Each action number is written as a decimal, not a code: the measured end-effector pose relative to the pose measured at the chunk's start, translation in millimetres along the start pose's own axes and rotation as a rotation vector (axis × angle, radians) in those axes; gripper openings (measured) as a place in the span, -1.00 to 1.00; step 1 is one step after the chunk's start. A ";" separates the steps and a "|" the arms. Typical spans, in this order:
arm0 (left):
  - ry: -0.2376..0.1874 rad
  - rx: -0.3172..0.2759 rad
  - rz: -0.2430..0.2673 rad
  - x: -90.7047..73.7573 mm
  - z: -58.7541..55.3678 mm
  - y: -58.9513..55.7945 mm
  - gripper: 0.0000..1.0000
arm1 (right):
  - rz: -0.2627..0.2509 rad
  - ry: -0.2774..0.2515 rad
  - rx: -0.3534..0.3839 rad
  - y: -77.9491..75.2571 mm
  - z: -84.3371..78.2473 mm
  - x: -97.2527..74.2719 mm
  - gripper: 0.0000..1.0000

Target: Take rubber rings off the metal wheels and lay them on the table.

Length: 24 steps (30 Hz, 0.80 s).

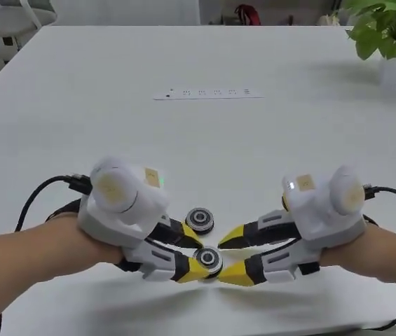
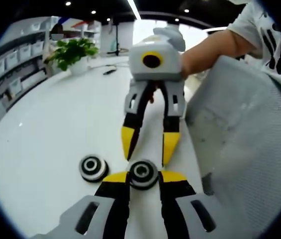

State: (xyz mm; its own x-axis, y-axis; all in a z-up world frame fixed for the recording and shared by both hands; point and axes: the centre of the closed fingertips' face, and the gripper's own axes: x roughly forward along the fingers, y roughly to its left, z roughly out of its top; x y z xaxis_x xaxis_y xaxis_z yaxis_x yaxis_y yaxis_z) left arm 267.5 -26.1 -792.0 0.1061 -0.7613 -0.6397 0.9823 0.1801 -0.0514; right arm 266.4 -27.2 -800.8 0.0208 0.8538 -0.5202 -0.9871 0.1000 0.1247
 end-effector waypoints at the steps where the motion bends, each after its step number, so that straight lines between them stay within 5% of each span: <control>1: 0.001 0.000 0.003 0.3 0.1 0.1 -0.54 | 0.000 0.000 0.000 0.3 0.0 0.0 -0.43; 17: 0.016 0.052 0.069 2.7 1.1 2.6 -0.73 | -0.010 -0.016 0.011 -0.2 3.5 -1.1 -0.46; 24: -0.030 0.034 0.092 1.5 -0.3 2.3 -0.73 | -0.005 -0.011 0.023 2.6 3.2 0.9 -0.49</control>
State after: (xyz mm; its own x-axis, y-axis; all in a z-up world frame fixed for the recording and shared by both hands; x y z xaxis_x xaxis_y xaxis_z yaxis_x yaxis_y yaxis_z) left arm 269.9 -26.7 -793.3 0.1998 -0.7612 -0.6170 0.9729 0.2291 0.0323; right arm 264.4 -24.6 -798.2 0.0273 0.8589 -0.5115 -0.9832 0.1155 0.1414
